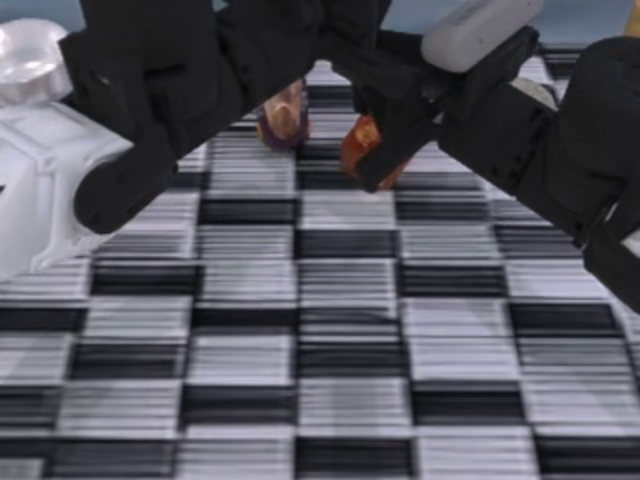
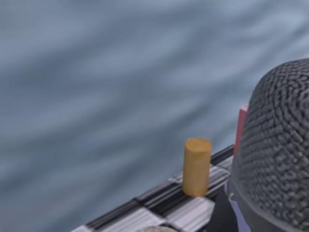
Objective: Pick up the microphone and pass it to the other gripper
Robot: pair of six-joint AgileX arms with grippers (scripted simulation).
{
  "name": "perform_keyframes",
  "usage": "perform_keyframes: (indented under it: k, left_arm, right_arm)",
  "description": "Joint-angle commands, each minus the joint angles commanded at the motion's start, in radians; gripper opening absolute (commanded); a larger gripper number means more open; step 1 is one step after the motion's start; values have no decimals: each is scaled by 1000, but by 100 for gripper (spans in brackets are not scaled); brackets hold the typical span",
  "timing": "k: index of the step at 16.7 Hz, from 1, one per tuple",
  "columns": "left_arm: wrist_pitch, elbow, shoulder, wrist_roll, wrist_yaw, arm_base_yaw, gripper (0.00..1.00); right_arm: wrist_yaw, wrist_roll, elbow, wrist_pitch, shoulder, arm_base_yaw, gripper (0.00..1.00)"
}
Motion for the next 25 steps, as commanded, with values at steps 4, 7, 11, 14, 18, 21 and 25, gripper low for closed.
perform_keyframes:
  k: [4, 7, 11, 14, 18, 21, 25]
  left_arm:
    - [0, 0, 0, 0, 0, 0, 0]
    - [0, 0, 0, 0, 0, 0, 0]
    - [0, 0, 0, 0, 0, 0, 0]
    - [0, 0, 0, 0, 0, 0, 0]
    - [0, 0, 0, 0, 0, 0, 0]
    - [-1, 5, -6, 4, -3, 2, 0]
    - [-9, -30, -46, 7, 51, 65, 0]
  right_arm:
    - [0, 0, 0, 0, 0, 0, 45]
    - [0, 0, 0, 0, 0, 0, 68]
    - [0, 0, 0, 0, 0, 0, 98]
    - [0, 0, 0, 0, 0, 0, 100]
    - [0, 0, 0, 0, 0, 0, 100]
    - [1, -2, -9, -1, 2, -3, 100]
    - [-17, -1, -102, -22, -112, -21, 100]
